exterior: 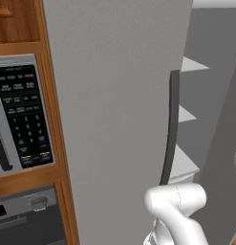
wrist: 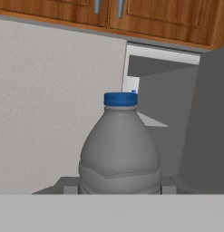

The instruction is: Take the bottled waters from the counter and place them in the freezer to freeze. Close the freezer door after placing the bottles.

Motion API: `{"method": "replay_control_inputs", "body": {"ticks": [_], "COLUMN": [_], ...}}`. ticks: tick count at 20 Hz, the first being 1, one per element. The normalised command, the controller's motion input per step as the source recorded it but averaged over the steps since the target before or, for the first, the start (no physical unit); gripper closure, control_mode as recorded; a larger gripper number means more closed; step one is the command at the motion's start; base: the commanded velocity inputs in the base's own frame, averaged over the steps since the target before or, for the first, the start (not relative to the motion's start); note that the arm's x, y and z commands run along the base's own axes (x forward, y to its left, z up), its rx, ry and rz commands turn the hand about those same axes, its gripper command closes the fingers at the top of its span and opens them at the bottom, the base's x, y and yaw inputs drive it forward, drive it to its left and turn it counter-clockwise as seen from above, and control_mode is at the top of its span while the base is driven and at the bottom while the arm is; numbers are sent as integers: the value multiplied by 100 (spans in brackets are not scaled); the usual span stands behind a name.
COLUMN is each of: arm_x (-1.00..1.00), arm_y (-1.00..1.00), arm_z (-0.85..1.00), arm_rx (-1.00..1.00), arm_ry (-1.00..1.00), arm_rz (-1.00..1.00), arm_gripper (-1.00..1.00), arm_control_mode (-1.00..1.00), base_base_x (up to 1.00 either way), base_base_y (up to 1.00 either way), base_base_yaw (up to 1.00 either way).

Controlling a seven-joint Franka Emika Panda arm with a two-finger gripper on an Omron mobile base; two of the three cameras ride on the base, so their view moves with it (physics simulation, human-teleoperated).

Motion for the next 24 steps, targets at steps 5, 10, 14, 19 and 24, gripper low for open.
{"method": "replay_control_inputs", "body": {"ticks": [5, 10, 14, 19, 24], "arm_x": [0, 0, 0, 0, 0], "arm_y": [0, 0, 0, 0, 0], "arm_z": [0, 0, 0, 0, 0], "arm_rx": [0, 0, 0, 0, 0], "arm_ry": [0, 0, 0, 0, 0], "arm_rz": [0, 0, 0, 0, 0], "arm_gripper": [100, 100, 100, 100, 100], "arm_control_mode": [100, 100, 100, 100, 100], "base_base_x": [31, 21, 23, 36, 40], "base_base_y": [-19, -36, -50, -42, -33], "base_base_yaw": [4, 0, 0, 0, 0]}}
